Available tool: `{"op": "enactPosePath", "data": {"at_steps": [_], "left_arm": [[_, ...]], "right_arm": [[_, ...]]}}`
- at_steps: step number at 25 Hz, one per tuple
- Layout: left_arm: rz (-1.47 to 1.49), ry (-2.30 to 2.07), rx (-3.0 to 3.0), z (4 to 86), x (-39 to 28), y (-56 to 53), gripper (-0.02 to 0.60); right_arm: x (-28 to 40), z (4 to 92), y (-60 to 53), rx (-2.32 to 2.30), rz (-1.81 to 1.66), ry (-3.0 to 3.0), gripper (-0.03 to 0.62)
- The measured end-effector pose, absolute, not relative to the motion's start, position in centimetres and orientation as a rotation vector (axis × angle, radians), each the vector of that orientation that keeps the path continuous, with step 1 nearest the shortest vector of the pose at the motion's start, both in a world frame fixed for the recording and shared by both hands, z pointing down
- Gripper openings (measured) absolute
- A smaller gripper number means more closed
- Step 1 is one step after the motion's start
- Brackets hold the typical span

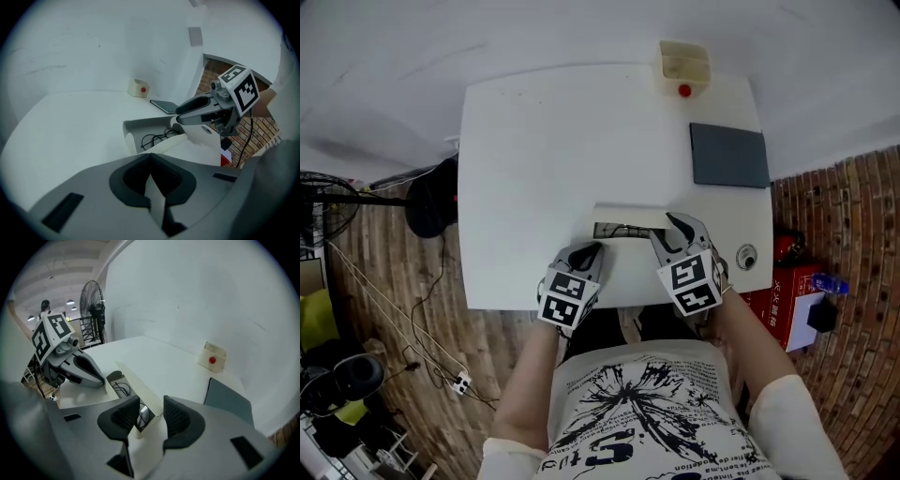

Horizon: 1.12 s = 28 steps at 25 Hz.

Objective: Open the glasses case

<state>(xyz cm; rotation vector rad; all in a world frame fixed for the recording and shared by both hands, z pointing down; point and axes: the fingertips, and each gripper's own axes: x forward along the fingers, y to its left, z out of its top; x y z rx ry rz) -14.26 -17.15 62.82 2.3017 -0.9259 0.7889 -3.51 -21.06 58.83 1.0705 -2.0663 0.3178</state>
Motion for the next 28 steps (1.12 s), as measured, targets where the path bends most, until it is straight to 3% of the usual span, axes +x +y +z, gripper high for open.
{"op": "enactPosePath", "data": {"at_steps": [9, 28], "left_arm": [[0.793, -0.943, 2.301, 62.8, -14.2, -17.3, 0.014], [0.722, -1.019, 2.197, 63.0, -15.0, -18.6, 0.014]], "right_arm": [[-2.9, 58.6, -24.1, 1.102, 0.323, -2.090, 0.133], [-2.3, 60.5, -28.3, 1.132, 0.332, -2.105, 0.153]]}}
